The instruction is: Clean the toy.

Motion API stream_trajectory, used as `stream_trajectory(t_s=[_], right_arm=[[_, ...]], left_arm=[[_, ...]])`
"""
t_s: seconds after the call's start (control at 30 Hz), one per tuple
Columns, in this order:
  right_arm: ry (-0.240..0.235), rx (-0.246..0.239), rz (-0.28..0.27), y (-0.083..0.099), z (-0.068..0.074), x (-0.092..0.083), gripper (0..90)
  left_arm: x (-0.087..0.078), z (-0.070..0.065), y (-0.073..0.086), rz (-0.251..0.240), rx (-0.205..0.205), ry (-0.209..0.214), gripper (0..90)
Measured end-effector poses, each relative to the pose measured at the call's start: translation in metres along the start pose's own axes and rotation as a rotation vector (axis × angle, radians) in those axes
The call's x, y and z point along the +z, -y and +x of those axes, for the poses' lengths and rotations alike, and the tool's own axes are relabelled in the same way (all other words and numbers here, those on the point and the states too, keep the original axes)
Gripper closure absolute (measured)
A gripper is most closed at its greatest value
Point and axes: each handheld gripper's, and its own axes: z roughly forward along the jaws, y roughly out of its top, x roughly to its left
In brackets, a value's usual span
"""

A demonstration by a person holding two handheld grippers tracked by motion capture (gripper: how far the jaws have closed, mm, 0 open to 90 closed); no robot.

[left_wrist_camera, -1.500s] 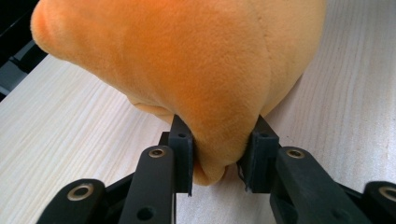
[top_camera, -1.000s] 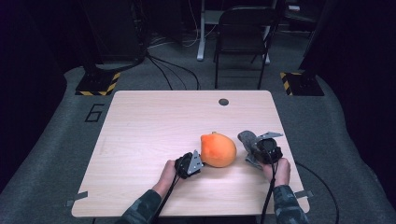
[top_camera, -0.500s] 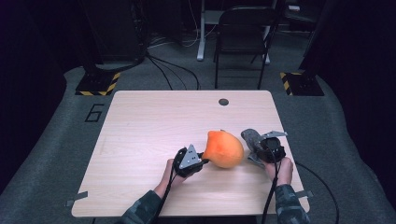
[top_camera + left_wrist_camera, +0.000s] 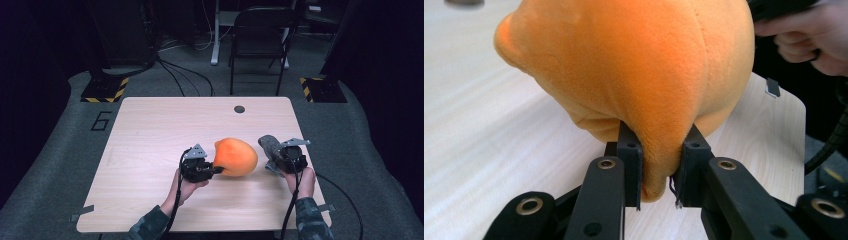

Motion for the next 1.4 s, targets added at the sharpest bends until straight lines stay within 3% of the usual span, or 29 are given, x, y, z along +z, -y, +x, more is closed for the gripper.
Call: stream_trajectory(t_s=[0.17,0.27,0.4,0.43,0.57,0.63,0.7,0.83,1.07,1.23,1.4], right_arm=[[-0.014,-0.025,-0.037,-0.010,0.012,-0.014,74.6],[-0.057,-0.058,-0.073,-0.022,0.030,-0.029,74.5],[-0.124,-0.139,-0.115,-0.034,0.069,-0.046,74.6],[-0.141,-0.152,-0.115,-0.035,0.080,-0.046,74.6],[-0.173,-0.206,-0.102,-0.029,0.119,-0.033,74.6],[-0.162,-0.240,-0.086,-0.025,0.133,-0.022,74.5],[-0.118,-0.298,-0.080,-0.021,0.140,-0.013,74.7],[-0.097,-0.289,-0.071,-0.020,0.131,-0.010,75.1],[-0.059,-0.194,-0.038,-0.016,0.092,-0.002,75.1],[-0.031,-0.100,0.023,-0.007,0.065,0.014,75.1],[-0.002,-0.083,0.101,0.006,0.050,0.038,75.0]], left_arm=[[0.011,0.017,0.012,0.022,-0.125,0.040,76.6],[0.017,0.019,0.016,0.029,-0.143,0.038,76.4],[0.023,0.020,0.020,0.038,-0.142,0.029,76.3],[0.024,0.019,0.021,0.033,-0.163,0.027,76.3],[0.027,0.018,0.024,0.033,-0.173,0.030,76.3],[0.027,0.017,0.025,0.036,-0.178,0.031,76.4],[0.029,0.017,0.026,0.041,-0.179,0.032,76.5],[0.029,0.016,0.026,0.040,-0.173,0.040,76.4],[0.030,0.015,0.026,0.040,-0.168,0.044,76.2],[0.031,0.016,0.027,0.041,-0.166,0.048,76.1],[0.031,0.015,0.027,0.040,-0.163,0.049,75.9]])
